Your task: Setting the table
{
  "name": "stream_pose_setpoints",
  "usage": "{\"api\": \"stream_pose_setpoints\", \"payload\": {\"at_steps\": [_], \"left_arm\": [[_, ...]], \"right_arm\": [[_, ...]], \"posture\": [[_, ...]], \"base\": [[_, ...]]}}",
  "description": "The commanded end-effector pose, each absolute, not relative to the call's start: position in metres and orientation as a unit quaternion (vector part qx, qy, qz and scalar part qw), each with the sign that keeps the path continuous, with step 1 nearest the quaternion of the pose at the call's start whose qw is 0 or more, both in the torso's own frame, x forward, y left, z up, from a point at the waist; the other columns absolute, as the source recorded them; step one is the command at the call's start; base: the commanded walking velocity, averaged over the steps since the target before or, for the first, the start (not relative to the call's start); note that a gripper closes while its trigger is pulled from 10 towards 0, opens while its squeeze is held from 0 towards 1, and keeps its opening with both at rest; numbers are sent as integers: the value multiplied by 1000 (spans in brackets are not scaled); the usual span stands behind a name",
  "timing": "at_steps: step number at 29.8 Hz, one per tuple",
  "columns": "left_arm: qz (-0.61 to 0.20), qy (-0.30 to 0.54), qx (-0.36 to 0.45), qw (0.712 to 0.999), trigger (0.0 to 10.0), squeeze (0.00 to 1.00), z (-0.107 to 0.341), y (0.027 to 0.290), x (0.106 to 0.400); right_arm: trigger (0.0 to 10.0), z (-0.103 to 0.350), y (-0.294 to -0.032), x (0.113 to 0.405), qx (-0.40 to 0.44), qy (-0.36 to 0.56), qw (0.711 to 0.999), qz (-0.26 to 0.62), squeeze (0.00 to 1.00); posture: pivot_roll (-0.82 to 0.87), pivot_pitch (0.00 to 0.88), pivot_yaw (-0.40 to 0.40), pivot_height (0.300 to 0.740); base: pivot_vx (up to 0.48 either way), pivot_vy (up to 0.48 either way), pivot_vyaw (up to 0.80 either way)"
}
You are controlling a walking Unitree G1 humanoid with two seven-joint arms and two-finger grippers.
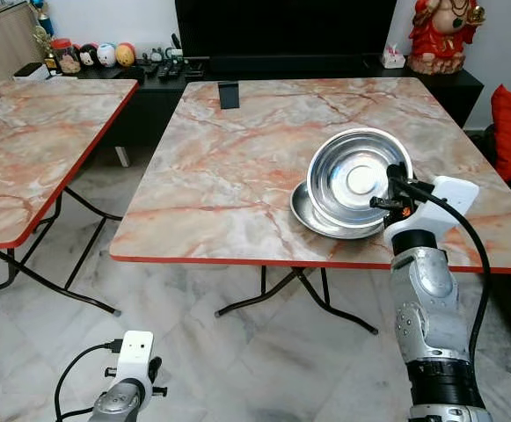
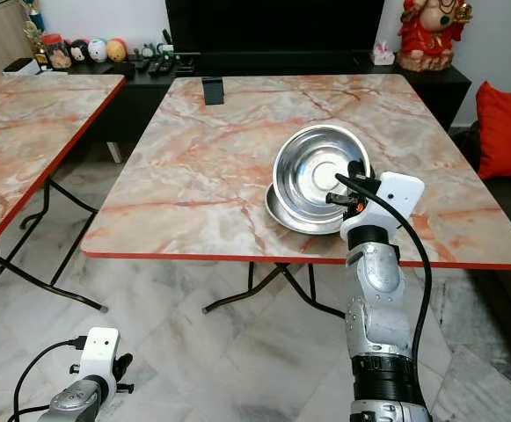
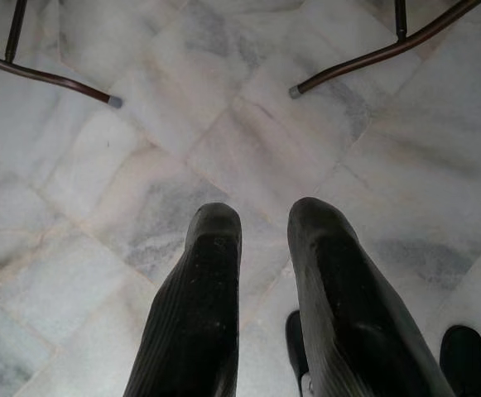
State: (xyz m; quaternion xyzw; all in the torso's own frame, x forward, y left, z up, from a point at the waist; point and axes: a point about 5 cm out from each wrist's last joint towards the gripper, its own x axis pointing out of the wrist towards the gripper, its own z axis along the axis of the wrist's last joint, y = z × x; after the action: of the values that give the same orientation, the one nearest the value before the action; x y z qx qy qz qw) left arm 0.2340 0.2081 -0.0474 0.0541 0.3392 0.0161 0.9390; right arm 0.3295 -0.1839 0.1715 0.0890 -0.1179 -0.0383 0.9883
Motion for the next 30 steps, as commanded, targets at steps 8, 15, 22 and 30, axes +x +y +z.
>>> {"api": "stream_pose_setpoints", "payload": {"at_steps": [8,15,22,30], "left_arm": [[17,347,52,936,10000,0,-49,210,232],[16,346,52,936,10000,0,-49,209,232],[16,347,52,936,10000,0,-49,208,232],[17,345,53,937,10000,0,-49,208,232]], "right_arm": [[10000,178,-178,332,92,-128,987,-27,0],[10000,177,-178,332,90,-125,988,-25,0],[10000,175,-176,332,90,-121,988,-22,0],[10000,174,-175,332,90,-119,989,-19,0]], "posture": [[-33,0,24,740],[-36,0,23,740],[-36,0,22,740],[-32,0,20,740]], "base": [[187,0,0],[265,0,0],[295,0,0],[136,0,0]]}}
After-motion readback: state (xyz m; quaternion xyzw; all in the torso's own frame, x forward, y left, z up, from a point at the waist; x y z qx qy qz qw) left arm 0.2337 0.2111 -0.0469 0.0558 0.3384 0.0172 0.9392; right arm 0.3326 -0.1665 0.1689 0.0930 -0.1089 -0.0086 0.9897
